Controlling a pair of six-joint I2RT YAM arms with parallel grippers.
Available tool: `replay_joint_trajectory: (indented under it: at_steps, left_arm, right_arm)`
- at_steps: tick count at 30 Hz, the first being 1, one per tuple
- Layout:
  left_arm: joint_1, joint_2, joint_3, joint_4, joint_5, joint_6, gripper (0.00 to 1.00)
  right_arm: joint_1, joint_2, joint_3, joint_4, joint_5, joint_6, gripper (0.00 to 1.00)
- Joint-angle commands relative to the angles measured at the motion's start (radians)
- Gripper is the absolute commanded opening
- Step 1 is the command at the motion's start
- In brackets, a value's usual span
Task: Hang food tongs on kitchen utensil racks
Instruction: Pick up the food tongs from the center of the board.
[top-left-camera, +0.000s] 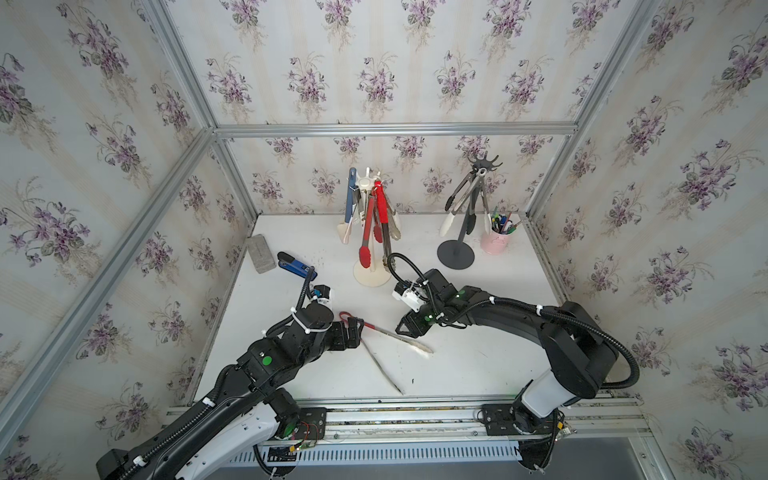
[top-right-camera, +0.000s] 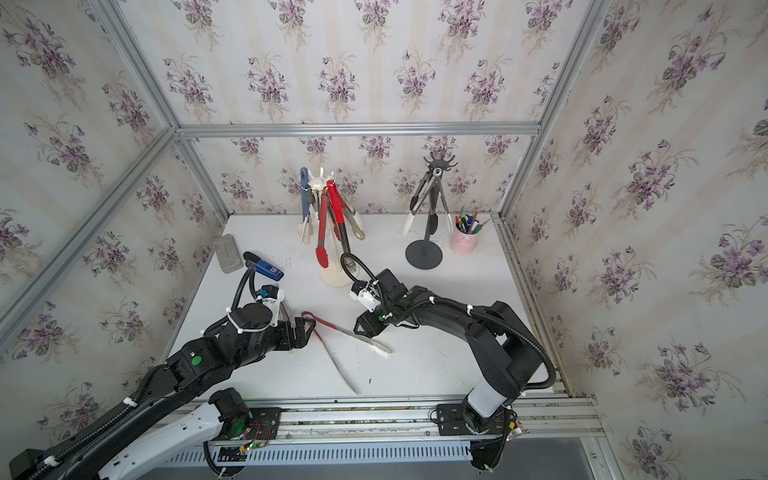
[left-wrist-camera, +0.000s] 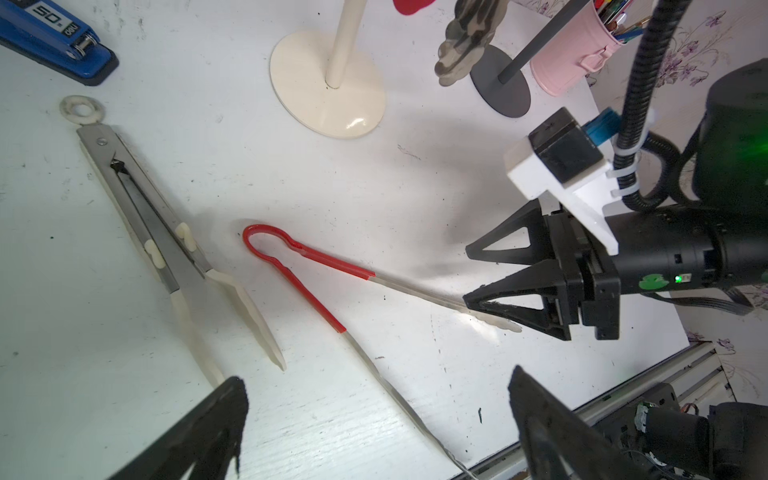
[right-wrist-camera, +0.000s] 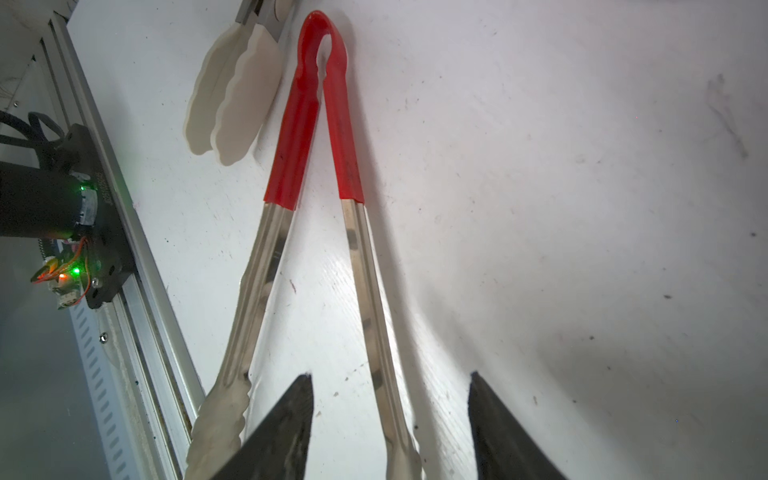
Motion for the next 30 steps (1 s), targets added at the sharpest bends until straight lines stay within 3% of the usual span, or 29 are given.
replay_joint_trajectory:
  at_steps: [1, 12, 30]
  left_arm:
    - [0.002, -0.001, 0.001, 0.001, -0.021, -0.011, 0.99]
    - [0.001, -0.033, 0.0, 0.001, -0.027, 0.003, 0.99]
    - [0.001, -0.029, 0.003, 0.001, -0.029, 0.01, 0.99]
  right_arm:
    - [0.019, 0.019, 0.019, -0.028, 0.029, -0.033, 0.57]
    - [0.072, 0.079, 0.03, -0.027, 0.11, -0.017, 0.41]
    - [0.117, 0.126, 0.041, -0.022, 0.162, -0.011, 0.28]
